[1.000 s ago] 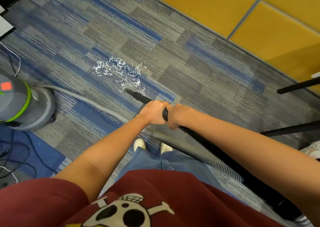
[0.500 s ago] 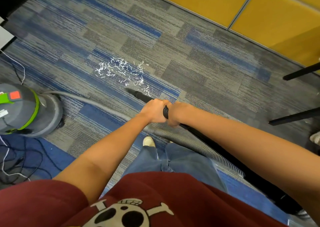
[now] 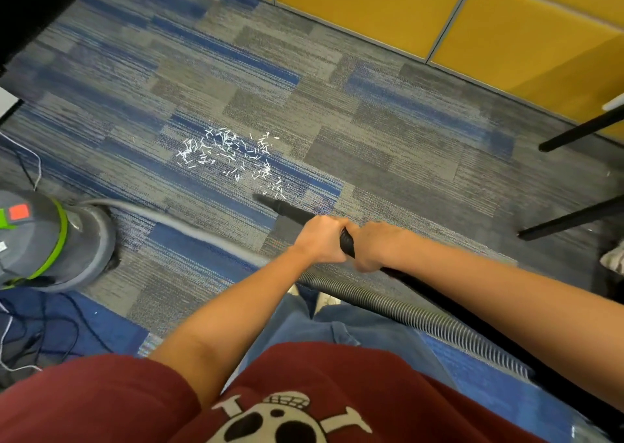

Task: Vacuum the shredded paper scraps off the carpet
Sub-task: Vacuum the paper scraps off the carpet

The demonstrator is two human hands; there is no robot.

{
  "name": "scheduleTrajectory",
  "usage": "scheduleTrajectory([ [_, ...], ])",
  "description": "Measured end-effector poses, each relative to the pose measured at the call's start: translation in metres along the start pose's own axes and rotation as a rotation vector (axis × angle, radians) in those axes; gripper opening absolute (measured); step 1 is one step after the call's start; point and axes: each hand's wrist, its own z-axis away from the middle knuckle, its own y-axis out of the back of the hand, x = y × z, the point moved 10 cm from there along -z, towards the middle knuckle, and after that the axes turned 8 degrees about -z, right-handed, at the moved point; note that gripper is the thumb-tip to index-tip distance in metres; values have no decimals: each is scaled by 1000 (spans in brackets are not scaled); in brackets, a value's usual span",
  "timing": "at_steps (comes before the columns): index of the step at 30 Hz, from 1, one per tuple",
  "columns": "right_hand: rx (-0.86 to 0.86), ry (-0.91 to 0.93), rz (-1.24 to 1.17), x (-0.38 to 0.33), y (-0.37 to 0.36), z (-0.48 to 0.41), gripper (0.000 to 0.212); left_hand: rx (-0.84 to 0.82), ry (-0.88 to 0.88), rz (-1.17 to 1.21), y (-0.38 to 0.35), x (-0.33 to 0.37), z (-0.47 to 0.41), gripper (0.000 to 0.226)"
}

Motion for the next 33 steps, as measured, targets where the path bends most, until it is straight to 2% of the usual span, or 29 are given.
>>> scheduleTrajectory([
  [2,9,-26,-21,9,-6,1,73,-12,3,22,-3,8,-3,21],
  [8,2,-60,-103,24,-16,-2,74,-42,-24,6,-10,26,-8,23],
  [10,-6,-45,-135,23,-17,-4,73,-38,-18,-24,-11,25,-7,36],
  [12,-14,-32,-163,23,-14,-5,69,-41,-4,-39,-10,24,-4,40],
  [17,-131,-9,-380,21,-12,-7,67,-61,16,-26,-9,21,-5,57],
  [19,-128,6,-328,16,-9,-7,60,-77,0,-32,-7,20,-5,63],
  [21,-138,21,-254,9,-9,-7,51,-68,-10,-29,-2,18,-4,59],
  [24,-143,16,-204,5,-8,-12,48,-57,-11,-35,2,15,-4,47],
  [30,-112,14,-207,1,-6,-15,55,-15,-27,-69,5,6,-3,50],
  [33,-77,15,-275,-4,-6,-23,70,-7,-5,-70,5,-6,-2,46],
])
